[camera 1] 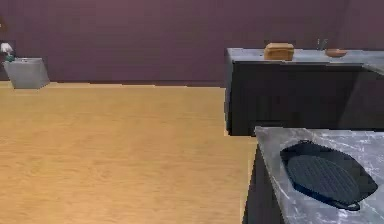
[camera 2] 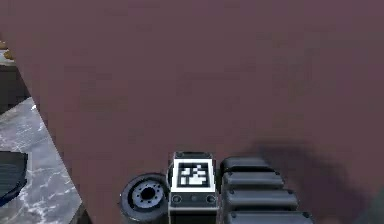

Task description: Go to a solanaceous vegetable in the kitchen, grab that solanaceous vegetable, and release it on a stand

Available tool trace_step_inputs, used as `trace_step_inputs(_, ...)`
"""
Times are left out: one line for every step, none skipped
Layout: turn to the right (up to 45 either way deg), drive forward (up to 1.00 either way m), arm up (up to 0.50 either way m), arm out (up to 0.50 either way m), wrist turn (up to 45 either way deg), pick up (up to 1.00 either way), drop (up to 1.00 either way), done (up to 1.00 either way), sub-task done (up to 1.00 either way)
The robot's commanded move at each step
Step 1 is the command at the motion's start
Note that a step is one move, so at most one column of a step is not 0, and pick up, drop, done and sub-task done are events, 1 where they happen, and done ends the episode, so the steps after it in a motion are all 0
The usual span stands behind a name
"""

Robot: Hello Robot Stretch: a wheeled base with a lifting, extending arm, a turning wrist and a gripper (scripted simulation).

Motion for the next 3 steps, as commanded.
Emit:
trace_step_inputs(-45.0, 0.0, 0.0, 0.0, 0.0, 0.0, 0.0, 0.0, 0.0)
trace_step_inputs(-12.0, 0.0, 0.0, 0.0, 0.0, 0.0, 0.0, 0.0, 0.0)
trace_step_inputs(0.0, 0.2, 0.0, 0.0, 0.0, 0.0, 0.0, 0.0, 0.0)
